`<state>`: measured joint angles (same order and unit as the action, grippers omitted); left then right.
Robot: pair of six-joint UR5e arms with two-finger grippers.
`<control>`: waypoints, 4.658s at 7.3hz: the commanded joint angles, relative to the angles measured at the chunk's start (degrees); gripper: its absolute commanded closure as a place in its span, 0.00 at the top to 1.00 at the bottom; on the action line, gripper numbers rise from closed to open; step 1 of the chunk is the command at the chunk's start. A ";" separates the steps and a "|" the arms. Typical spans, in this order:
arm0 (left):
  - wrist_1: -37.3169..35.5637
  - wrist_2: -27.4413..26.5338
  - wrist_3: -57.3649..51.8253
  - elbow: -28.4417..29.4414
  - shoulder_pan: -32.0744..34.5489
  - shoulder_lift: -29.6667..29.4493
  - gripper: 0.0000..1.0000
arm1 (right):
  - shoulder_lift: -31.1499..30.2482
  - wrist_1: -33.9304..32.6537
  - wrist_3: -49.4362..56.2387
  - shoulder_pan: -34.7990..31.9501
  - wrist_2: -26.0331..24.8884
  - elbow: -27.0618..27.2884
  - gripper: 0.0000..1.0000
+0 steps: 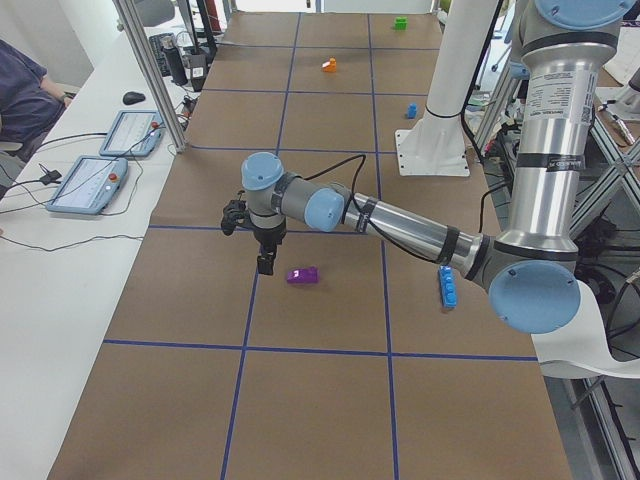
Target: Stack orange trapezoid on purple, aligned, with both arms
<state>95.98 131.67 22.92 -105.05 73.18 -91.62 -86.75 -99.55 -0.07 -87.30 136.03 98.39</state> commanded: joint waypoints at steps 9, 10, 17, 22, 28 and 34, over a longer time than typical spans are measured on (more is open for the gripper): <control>26.10 -14.69 24.98 8.72 -22.81 4.87 0.97 | 0.35 -0.02 -0.46 0.38 3.45 -0.39 1.00; 26.01 -14.69 24.98 8.72 -23.08 4.96 0.76 | 0.35 -0.03 -0.46 0.38 3.45 -0.39 1.00; 10.02 -11.26 24.72 -3.19 -23.08 0.78 0.00 | 0.26 -0.11 -0.46 0.38 3.54 -0.48 1.00; -6.24 -22.77 24.89 7.87 -35.53 -35.75 0.00 | 0.35 0.15 -0.11 1.08 2.92 -1.44 1.00; 1.49 -25.50 24.37 33.23 -40.38 -54.89 0.00 | 0.35 0.06 -0.37 1.08 3.45 -1.71 1.00; 4.90 -25.59 24.19 37.28 -41.71 -55.33 0.41 | 0.44 0.06 -0.46 1.08 3.45 -1.97 1.00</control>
<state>99.24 106.11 47.11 -68.74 31.63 -146.96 -86.38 -99.49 -0.53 -86.22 139.48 96.51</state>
